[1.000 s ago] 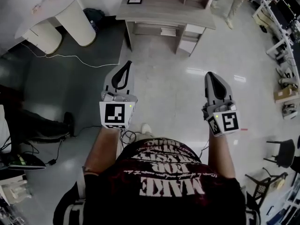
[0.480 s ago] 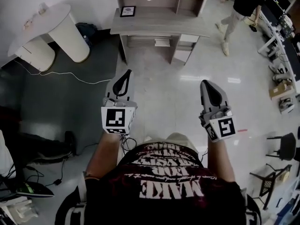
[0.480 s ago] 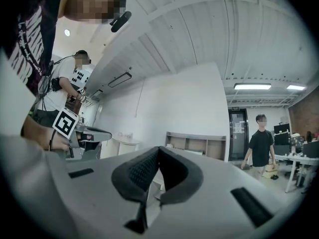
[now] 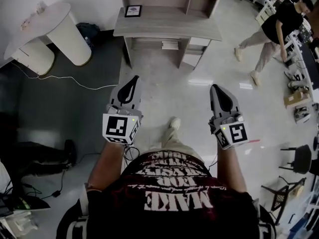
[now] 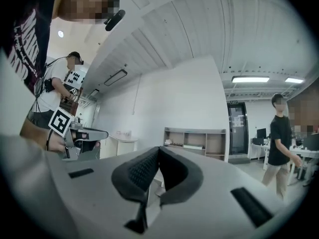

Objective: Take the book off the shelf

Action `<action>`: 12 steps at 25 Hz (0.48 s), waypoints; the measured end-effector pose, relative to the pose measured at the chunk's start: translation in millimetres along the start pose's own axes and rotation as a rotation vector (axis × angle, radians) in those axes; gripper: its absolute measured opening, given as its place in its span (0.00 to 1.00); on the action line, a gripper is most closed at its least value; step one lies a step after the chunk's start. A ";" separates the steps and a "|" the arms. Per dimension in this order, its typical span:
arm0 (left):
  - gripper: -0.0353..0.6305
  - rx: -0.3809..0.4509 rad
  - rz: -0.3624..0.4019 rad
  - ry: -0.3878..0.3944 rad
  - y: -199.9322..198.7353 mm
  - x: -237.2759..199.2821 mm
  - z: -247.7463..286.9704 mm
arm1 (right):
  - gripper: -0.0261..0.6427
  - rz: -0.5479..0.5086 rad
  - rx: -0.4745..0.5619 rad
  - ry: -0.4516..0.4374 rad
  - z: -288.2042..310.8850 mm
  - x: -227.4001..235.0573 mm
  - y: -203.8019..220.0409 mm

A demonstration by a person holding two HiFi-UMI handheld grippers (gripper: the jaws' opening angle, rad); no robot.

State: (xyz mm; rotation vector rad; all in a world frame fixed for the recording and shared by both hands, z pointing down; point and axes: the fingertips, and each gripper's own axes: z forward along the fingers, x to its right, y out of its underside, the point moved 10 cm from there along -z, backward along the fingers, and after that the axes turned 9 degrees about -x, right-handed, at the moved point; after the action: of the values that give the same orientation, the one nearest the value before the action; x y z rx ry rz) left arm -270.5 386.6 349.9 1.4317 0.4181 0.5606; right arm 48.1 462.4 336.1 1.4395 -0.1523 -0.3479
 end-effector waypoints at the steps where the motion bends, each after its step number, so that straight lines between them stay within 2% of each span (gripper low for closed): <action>1: 0.06 0.007 -0.006 0.000 -0.6 -1.4 3.6 | 0.04 -0.003 0.000 -0.005 4.5 3.0 -0.3; 4: 0.06 0.017 -0.022 -0.023 0.2 -9.9 16.6 | 0.04 -0.009 0.011 -0.022 24.1 14.2 -2.0; 8: 0.06 -0.035 0.005 -0.056 3.0 -16.6 45.6 | 0.04 -0.004 0.012 -0.050 53.2 35.2 -1.6; 12: 0.06 -0.038 0.021 -0.017 -1.1 -19.8 75.3 | 0.04 0.006 0.019 -0.070 83.8 59.5 -4.5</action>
State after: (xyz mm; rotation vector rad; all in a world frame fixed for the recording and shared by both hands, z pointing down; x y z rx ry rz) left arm -242.2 314.3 355.5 1.4045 0.3773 0.5701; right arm 77.5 363.8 336.5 1.4456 -0.2173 -0.3928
